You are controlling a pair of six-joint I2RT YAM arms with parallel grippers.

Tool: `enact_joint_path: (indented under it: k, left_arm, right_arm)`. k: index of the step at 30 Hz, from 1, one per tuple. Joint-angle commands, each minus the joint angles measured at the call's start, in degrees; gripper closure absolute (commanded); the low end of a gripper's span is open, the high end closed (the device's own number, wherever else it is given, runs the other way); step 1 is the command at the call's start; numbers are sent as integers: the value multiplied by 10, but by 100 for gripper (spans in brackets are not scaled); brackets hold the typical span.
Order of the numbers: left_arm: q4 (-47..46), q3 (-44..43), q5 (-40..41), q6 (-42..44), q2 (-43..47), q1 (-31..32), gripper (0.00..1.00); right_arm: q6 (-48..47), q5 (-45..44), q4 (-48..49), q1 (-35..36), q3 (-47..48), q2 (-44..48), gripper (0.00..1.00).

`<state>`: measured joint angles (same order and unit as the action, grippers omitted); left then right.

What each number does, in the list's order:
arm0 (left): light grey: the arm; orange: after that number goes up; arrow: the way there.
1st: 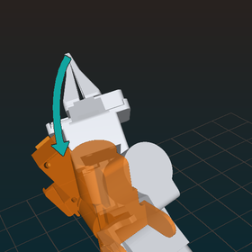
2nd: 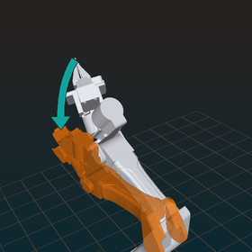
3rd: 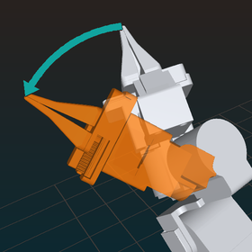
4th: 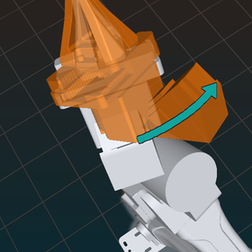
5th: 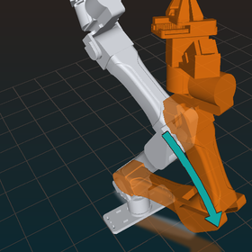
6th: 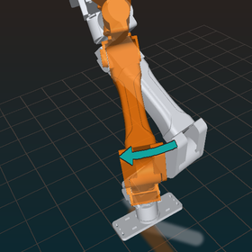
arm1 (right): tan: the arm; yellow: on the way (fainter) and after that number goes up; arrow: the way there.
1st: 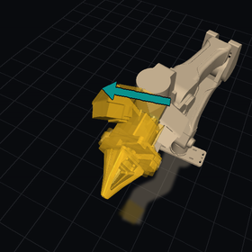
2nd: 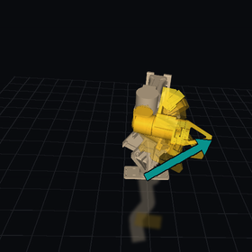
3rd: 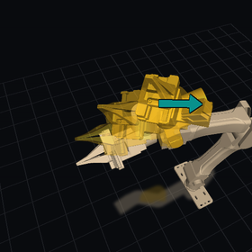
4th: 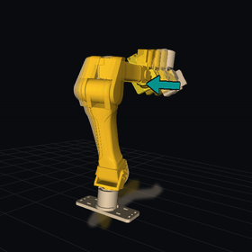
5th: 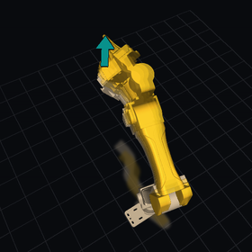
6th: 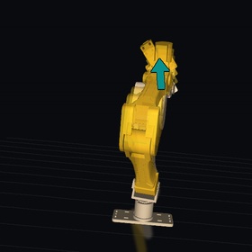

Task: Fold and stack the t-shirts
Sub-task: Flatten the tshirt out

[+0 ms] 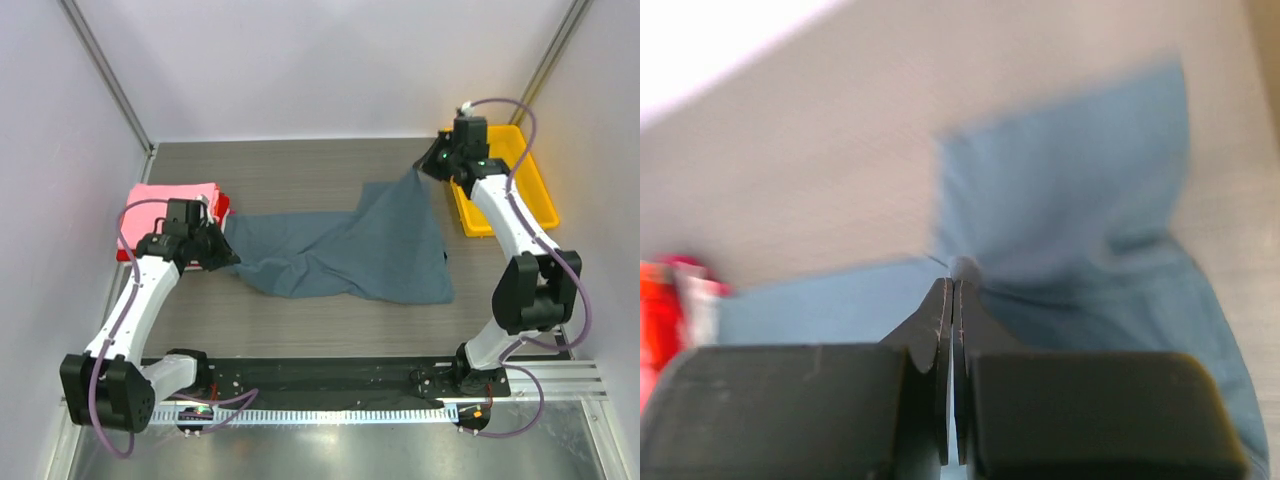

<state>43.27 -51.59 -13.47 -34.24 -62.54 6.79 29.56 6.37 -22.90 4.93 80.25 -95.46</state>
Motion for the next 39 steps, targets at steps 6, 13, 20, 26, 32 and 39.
enact_joint_path:
  k: [6,13,20,26,32,39]
  left_arm:
    - [-11,-184,83,-7,-73,1,100]
    - [-62,-270,100,2,2,1,100]
    - [-152,-247,86,-7,183,1,100]
    - [-165,-297,64,-36,239,1,100]
    - [-151,-366,59,-69,218,1,100]
    - [-145,-318,64,-88,182,1,100]
  right_arm:
    - [71,98,7,-83,290,90,99]
    - [88,167,-37,-113,452,117,99]
    - [30,124,-37,-113,402,311,99]
    - [-6,79,-37,-113,463,409,99]
    - [-8,46,-41,-112,554,404,99]
    - [20,45,-44,-111,488,366,99]
